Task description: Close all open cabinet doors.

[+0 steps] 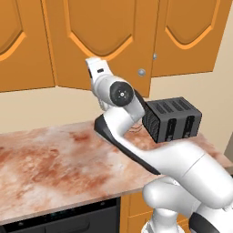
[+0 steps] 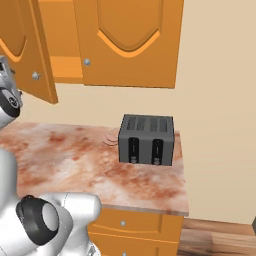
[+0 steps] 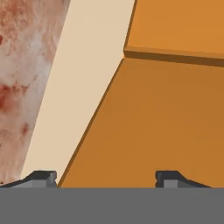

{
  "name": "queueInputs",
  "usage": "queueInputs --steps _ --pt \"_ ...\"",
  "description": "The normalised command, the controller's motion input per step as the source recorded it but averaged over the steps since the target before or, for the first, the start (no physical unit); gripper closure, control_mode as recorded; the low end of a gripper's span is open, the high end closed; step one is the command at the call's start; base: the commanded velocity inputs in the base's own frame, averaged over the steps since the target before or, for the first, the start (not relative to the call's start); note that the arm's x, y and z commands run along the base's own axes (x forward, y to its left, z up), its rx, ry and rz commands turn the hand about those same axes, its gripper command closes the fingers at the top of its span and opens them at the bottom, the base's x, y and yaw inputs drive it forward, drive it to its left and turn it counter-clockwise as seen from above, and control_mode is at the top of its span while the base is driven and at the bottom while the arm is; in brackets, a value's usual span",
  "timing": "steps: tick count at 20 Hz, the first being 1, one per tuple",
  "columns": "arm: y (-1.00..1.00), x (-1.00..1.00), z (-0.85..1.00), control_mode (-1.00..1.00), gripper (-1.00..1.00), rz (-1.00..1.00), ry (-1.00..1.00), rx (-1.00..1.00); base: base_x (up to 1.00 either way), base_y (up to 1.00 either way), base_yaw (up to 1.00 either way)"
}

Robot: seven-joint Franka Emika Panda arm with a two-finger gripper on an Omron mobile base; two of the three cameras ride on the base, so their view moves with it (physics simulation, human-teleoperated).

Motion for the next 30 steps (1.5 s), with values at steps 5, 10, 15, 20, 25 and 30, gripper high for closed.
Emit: queueInputs --steps 5,10,15,20,25,30 --pt "-0.53 0.43 0.01 -1.0 -1.0 0.04 0.02 0.01 0.0 0.0 0.0" --pt "-0.53 0.51 0.0 -1.0 -1.0 0.04 0.03 0.02 0.0 0.0 0.0" --pt "-0.57 0.76 -0.01 -1.0 -1.0 0.05 0.04 0.04 0.0 0.0 0.0" --pt "-0.54 0.82 -0.01 -1.0 -1.0 0.04 0.03 0.05 0.0 0.0 0.0" --pt "-0.47 0.71 0.0 -1.0 -1.0 0.04 0.01 0.04 0.0 0.0 0.0" --pt "-0.36 0.74 -0.02 -1.0 -1.0 0.01 0.02 0.03 0.0 0.0 0.0"
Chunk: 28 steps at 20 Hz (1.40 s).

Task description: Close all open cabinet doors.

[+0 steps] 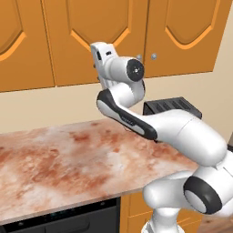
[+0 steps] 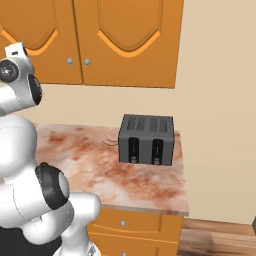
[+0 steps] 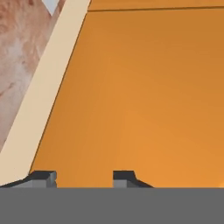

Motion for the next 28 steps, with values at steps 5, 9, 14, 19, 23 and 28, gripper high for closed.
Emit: queueInputs --steps 5,9,14,19,23,28 --pt "-0.3 0.39 0.0 -1.0 -1.0 0.0 0.03 0.03 0.0 0.0 0.0" --pt "-0.34 -0.58 0.0 -1.0 -1.0 -0.01 0.0 0.02 0.0 0.0 0.0" --pt "-0.3 -0.99 0.0 -1.0 -1.0 -0.04 0.0 0.03 0.0 0.0 0.0" --pt "-0.33 -0.98 0.01 -1.0 -1.0 -0.06 0.0 0.04 0.0 0.0 0.0" --pt "-0.34 -0.93 0.01 -1.0 -1.0 -0.14 0.01 0.11 0.0 0.0 0.0" --pt "-0.46 -0.81 0.0 -1.0 -1.0 -0.27 0.07 0.26 0.0 0.0 0.0"
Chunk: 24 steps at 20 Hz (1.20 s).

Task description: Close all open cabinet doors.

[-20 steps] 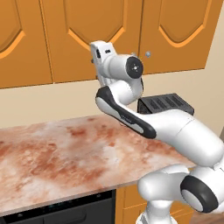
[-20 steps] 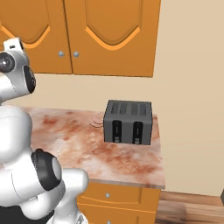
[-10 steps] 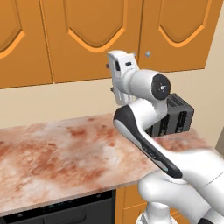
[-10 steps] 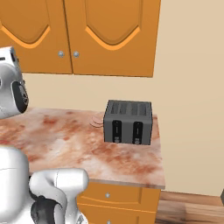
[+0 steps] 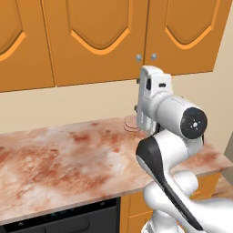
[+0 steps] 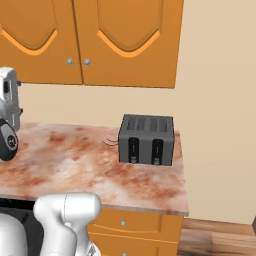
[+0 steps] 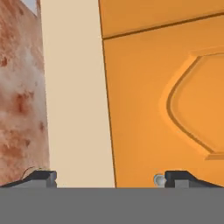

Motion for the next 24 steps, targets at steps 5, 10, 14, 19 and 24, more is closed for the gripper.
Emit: queueInputs --steps 5,10,14,19,24 --pt "-0.53 -0.83 0.0 -1.0 -1.0 -0.35 0.07 0.48 0.0 0.0 0.0" --pt "-0.33 -0.8 -0.08 -1.0 -1.0 -0.3 0.01 0.52 0.0 0.0 0.0" --pt "-0.23 -0.45 -0.09 -1.0 -1.0 -0.19 -0.03 0.6 0.0 0.0 0.0" --pt "-0.38 -0.28 -0.03 -1.0 -1.0 -0.09 -0.06 0.6 0.0 0.0 0.0" --pt "-0.62 -0.01 -0.1 -1.0 -1.0 0.0 0.02 0.57 0.0 0.0 0.0"
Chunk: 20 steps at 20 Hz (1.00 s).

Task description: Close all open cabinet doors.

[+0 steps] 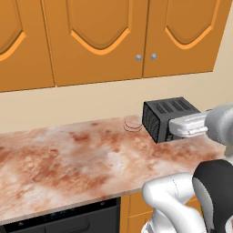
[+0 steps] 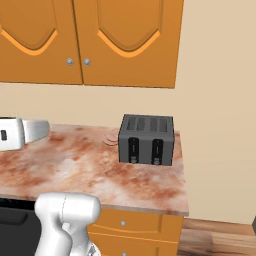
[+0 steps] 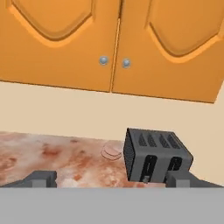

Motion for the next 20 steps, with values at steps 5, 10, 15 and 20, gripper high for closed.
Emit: queueInputs --steps 5,10,15,20 --pt "-0.47 0.02 -0.26 -1.0 -1.0 0.0 0.05 0.47 0.0 0.0 0.0" --pt "-0.04 0.0 -0.14 -1.0 -1.0 0.0 0.07 0.07 0.0 0.0 0.0" --pt "0.0 0.0 0.0 -1.0 -1.0 0.0 0.01 0.0 0.0 0.0 0.0" --pt "0.0 0.0 -0.01 -1.0 -1.0 0.0 0.0 0.0 0.0 0.0 0.0"
